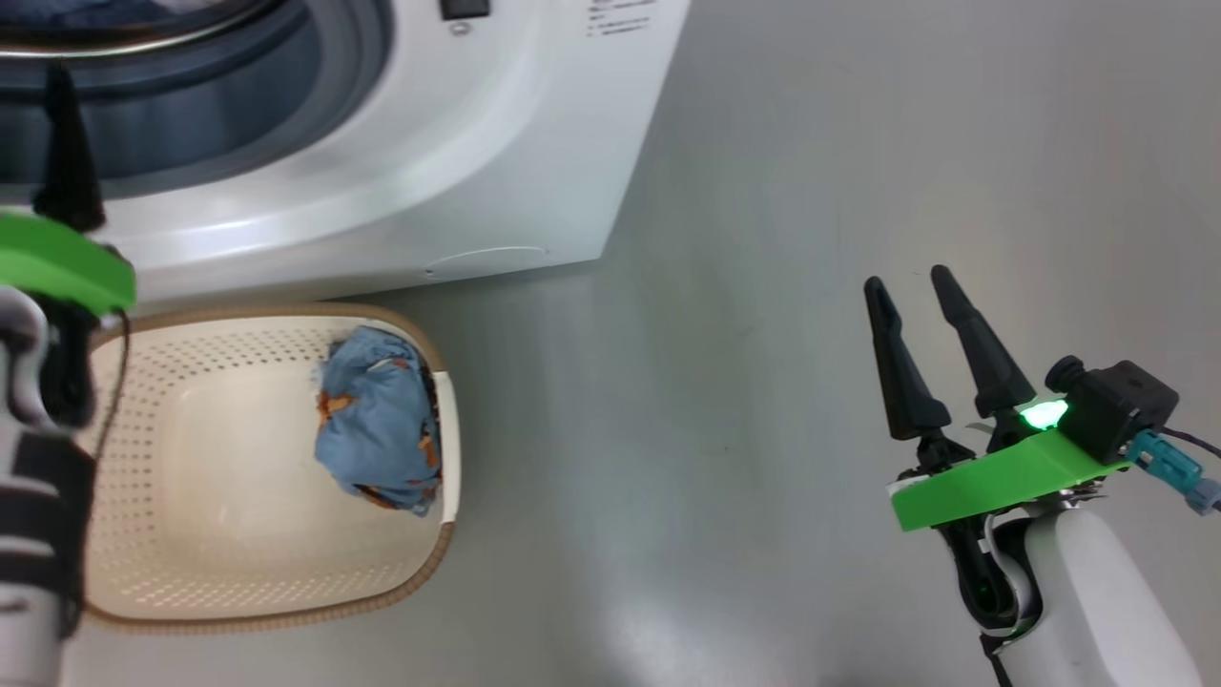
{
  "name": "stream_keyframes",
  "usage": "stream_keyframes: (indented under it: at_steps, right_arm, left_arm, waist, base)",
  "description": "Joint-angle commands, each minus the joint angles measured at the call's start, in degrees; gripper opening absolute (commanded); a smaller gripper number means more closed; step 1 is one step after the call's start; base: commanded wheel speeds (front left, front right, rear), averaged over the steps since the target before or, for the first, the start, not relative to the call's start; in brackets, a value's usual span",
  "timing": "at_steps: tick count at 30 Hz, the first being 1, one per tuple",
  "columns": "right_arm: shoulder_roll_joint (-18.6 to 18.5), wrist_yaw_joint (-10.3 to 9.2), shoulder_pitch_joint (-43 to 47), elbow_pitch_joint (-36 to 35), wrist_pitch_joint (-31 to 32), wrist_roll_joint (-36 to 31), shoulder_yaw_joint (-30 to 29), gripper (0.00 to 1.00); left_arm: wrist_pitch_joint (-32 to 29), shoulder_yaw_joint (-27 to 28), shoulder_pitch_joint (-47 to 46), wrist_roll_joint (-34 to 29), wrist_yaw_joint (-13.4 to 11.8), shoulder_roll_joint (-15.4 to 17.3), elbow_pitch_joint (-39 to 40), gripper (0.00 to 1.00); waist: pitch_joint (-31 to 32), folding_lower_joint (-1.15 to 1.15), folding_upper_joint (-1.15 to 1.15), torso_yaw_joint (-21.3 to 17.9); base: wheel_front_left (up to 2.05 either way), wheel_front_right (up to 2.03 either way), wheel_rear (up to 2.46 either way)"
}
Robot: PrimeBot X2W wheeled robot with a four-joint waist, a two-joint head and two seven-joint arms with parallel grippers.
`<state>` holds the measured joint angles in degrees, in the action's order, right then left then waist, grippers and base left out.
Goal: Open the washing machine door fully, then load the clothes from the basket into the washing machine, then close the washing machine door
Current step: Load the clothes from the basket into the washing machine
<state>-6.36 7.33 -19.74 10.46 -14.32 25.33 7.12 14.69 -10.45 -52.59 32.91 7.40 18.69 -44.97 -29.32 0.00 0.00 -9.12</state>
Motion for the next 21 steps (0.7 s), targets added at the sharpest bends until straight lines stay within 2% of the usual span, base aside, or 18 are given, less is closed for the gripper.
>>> stream_keyframes:
  at_steps: [1, 5, 14, 21]
  right_arm:
    - [-0.6, 0.16, 1.9, -1.4, -0.7, -0.2, 0.9, 1.0]
    - [-1.4, 0.16, 2.5, -1.3, -0.7, -0.4, 0.5, 1.0]
    - [-3.0, 0.16, 4.0, -0.8, -0.7, -0.5, 0.2, 1.0]
    - [-4.2, 0.16, 5.9, 0.1, -0.7, 0.0, 0.3, 1.0]
  left_arm:
    - [0.3, 2.6, 2.4, -1.3, 0.1, 2.1, 2.9, 1.0]
    - [0.3, 6.6, 8.3, -3.8, 0.1, 0.0, 8.7, 1.0]
    - [0.3, 11.7, 22.5, -10.4, 0.1, -4.7, 19.6, 1.0]
    - [0.3, 14.1, 29.9, -11.9, 0.1, -6.9, 23.1, 1.0]
  waist:
    - [0.5, 0.0, 0.0, 1.0]
    - [1.3, 0.0, 0.0, 2.1]
    - [4.6, 0.0, 0.0, 3.8]
    - [8.5, 0.0, 0.0, 4.5]
  base:
    - [0.0, 0.0, 0.0]
    - [0.0, 0.0, 0.0]
    - [0.0, 0.0, 0.0]
    - [0.0, 0.0, 0.0]
